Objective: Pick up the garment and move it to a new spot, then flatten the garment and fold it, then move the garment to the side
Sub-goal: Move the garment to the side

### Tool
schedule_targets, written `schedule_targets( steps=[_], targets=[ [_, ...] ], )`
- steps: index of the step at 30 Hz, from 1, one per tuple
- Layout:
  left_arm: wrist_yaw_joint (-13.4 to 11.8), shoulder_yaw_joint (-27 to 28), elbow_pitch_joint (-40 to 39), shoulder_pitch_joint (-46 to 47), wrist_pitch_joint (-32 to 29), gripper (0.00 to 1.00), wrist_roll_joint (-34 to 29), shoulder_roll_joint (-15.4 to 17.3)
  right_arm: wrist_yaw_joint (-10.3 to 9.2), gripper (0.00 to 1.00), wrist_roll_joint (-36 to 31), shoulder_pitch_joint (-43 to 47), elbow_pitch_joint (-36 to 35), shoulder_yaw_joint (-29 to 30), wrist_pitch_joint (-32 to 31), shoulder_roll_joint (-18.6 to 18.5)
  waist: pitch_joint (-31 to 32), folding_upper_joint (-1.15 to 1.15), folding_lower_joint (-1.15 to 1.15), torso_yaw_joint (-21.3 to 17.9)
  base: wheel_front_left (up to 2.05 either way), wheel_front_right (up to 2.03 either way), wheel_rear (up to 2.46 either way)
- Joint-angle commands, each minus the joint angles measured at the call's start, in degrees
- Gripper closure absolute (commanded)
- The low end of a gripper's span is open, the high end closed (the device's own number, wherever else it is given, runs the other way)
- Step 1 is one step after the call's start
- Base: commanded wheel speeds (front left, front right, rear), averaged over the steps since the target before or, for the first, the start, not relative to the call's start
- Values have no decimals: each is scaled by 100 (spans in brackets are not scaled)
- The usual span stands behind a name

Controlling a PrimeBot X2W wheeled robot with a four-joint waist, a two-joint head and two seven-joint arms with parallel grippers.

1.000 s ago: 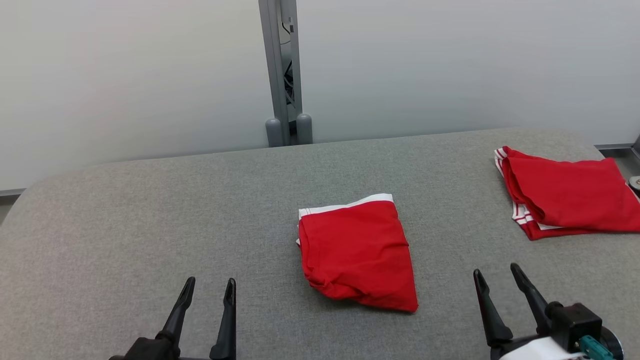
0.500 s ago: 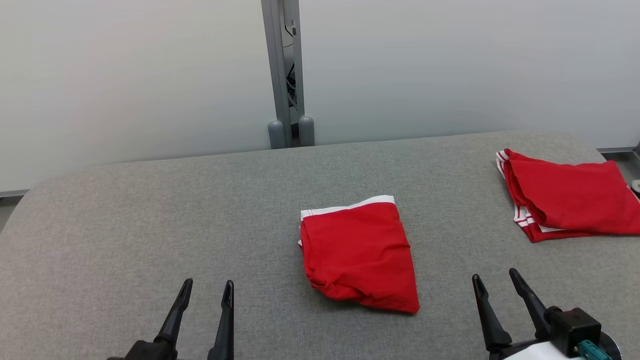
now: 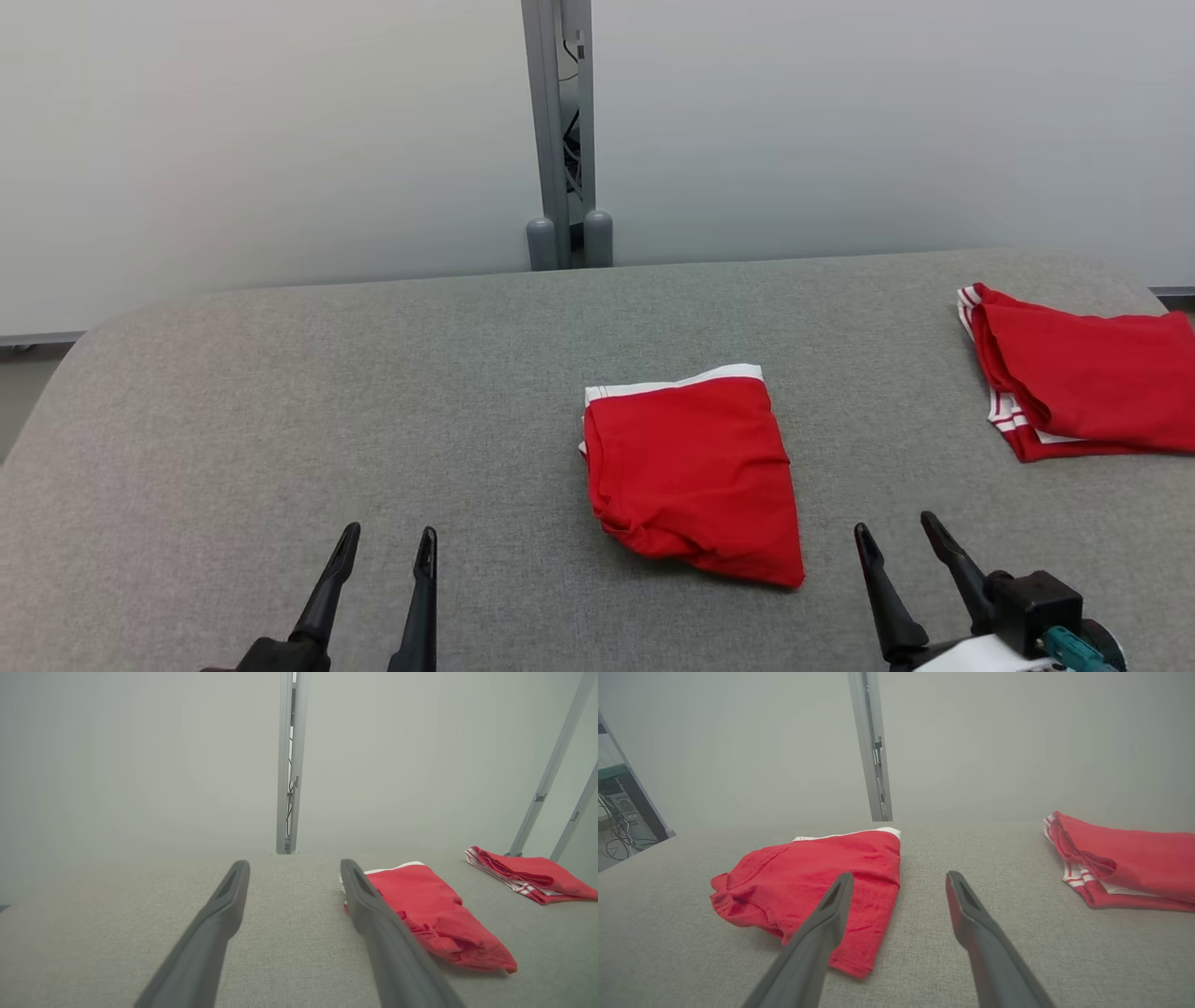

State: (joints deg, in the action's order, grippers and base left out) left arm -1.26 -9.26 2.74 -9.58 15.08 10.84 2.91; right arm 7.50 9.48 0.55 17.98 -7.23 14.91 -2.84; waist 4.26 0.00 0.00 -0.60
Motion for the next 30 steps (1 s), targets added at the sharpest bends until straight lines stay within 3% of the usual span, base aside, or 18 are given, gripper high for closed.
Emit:
schedule_targets(
  steps=[1,7,13,20,30],
  targets=[
    [43,19,21,-13,10,0,-30,17,-2,0,48,-142,172,-60,38,-22,-49,0,0,71,0,0,0],
    [141,-56,85,65,9,0,-93,14,-2,0,1046,-736,1023,-489,-49,-46,-180,0,0,329,0,0,0],
    [218,-141,170,131,9,0,-126,14,-1,0,2226,-1437,1916,-736,-284,-330,-326,0,0,684,0,0,0],
    [301,-171,207,253,9,0,-120,12,-1,0,2929,-1906,2487,-882,-329,-539,-578,0,0,941,0,0,0],
    [376,-202,192,553,9,0,-27,11,-1,0,3940,-2542,3157,-1061,-478,-556,-1069,0,0,1218,0,0,0]
  ],
)
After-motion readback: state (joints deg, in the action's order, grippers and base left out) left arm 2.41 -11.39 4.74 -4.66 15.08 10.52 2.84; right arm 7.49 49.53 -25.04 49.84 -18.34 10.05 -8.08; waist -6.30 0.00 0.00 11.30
